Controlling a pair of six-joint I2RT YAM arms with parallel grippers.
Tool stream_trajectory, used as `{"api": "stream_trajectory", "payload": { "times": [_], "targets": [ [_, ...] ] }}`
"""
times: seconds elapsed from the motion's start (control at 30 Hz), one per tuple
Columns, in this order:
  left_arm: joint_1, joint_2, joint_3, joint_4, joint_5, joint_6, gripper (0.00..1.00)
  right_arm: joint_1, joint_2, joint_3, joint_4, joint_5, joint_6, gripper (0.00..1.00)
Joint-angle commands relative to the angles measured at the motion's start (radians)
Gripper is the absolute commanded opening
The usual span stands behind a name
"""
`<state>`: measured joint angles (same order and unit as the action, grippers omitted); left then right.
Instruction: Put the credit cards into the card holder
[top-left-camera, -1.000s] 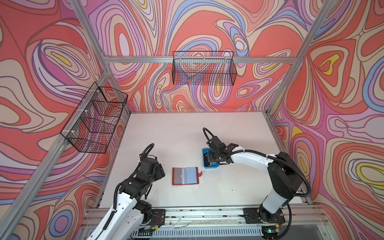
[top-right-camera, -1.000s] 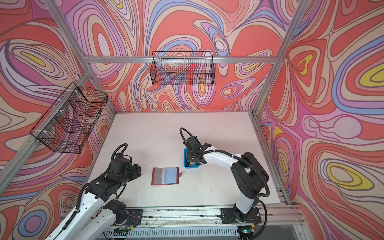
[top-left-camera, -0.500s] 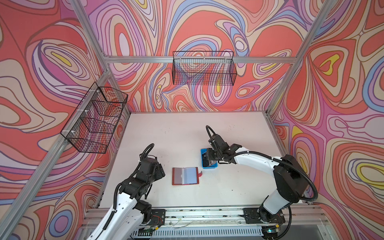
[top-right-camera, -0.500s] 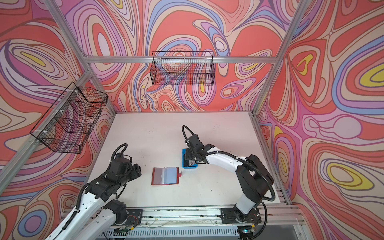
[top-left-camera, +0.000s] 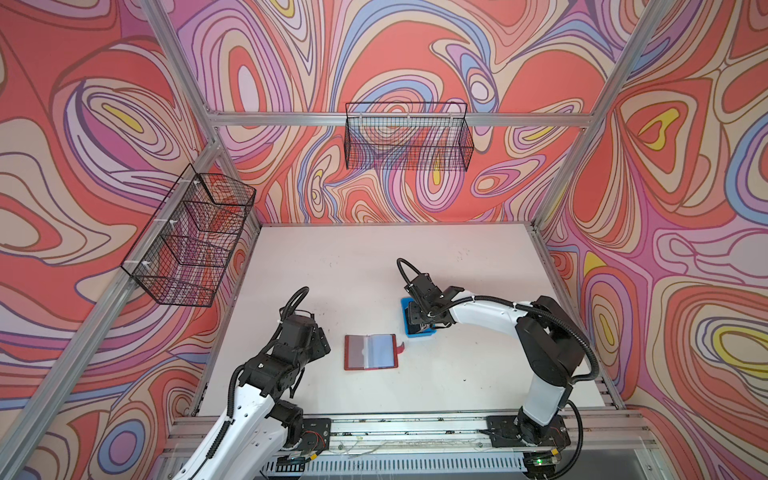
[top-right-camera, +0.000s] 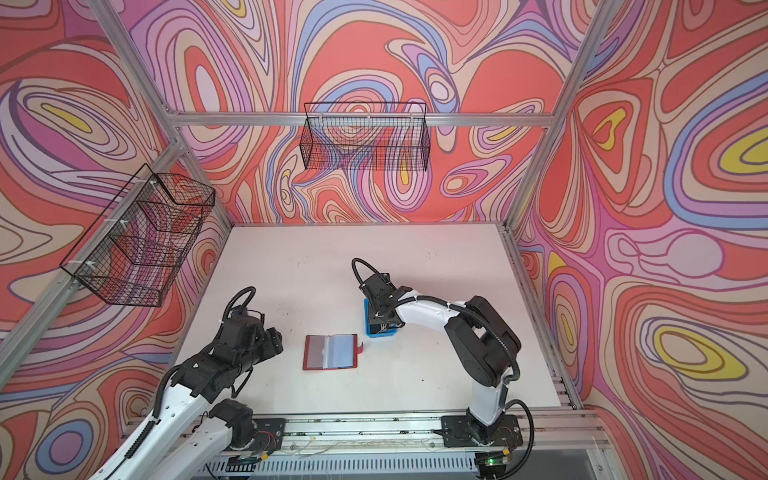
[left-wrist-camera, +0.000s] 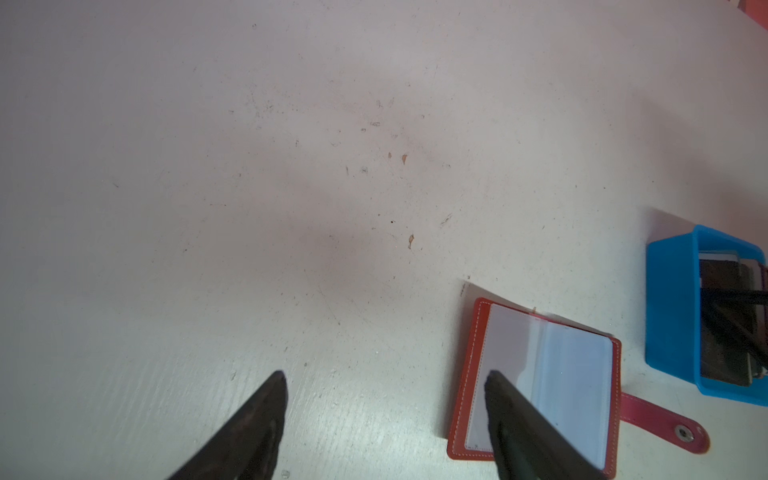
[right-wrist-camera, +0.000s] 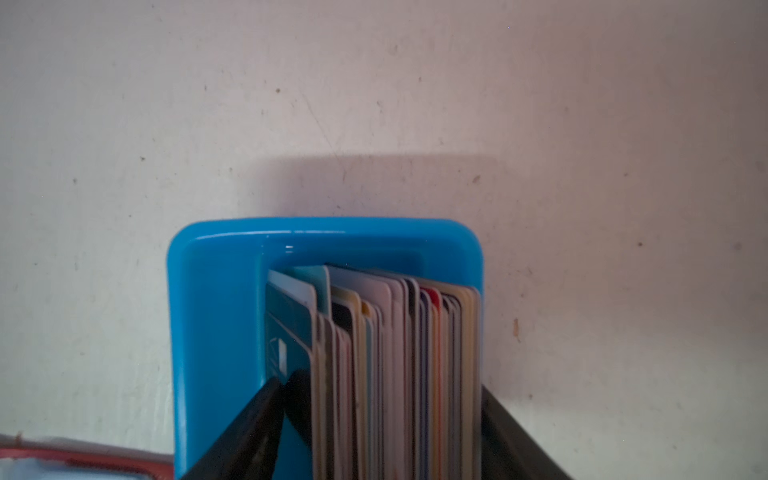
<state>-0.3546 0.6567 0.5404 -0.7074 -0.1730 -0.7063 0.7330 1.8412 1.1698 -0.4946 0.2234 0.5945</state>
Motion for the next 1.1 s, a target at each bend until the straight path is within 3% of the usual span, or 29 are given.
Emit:
{"api": "stream_trajectory", "payload": {
  "times": [0.0,0.2,0.4,0.6,0.73,0.83,1.07],
  "targets": [
    [-0.001,0.000,-0.014,-0.013,-0.003,0.008,0.77,0.008,0.043,0.024,-0.089,0.089,-0.016,0.67],
    [-0.002,0.001,-0.014,-0.013,-0.002,0.010,0.77,0.008,0.007,-0.005,-0.161,0.206,-0.046,0.52],
    [-0.002,-0.002,-0.014,-0.014,-0.001,0.010,0.77,-0.006,-0.059,-0.052,-0.185,0.257,-0.070,0.49],
    [-0.002,-0.001,-0.014,-0.013,0.000,0.009,0.77,-0.011,-0.074,-0.052,-0.178,0.217,-0.075,0.43],
    [-0.002,-0.002,-0.014,-0.014,-0.002,0.008,0.77,-0.011,-0.104,-0.047,-0.169,0.183,-0.074,0.55],
    [-0.003,-0.001,-0.013,-0.014,-0.002,0.008,0.77,-0.011,-0.115,-0.044,-0.170,0.183,-0.070,0.55],
    [-0.002,-0.001,-0.014,-0.014,-0.003,0.008,0.77,-0.010,-0.113,-0.056,-0.141,0.135,-0.064,0.45]
  ]
}}
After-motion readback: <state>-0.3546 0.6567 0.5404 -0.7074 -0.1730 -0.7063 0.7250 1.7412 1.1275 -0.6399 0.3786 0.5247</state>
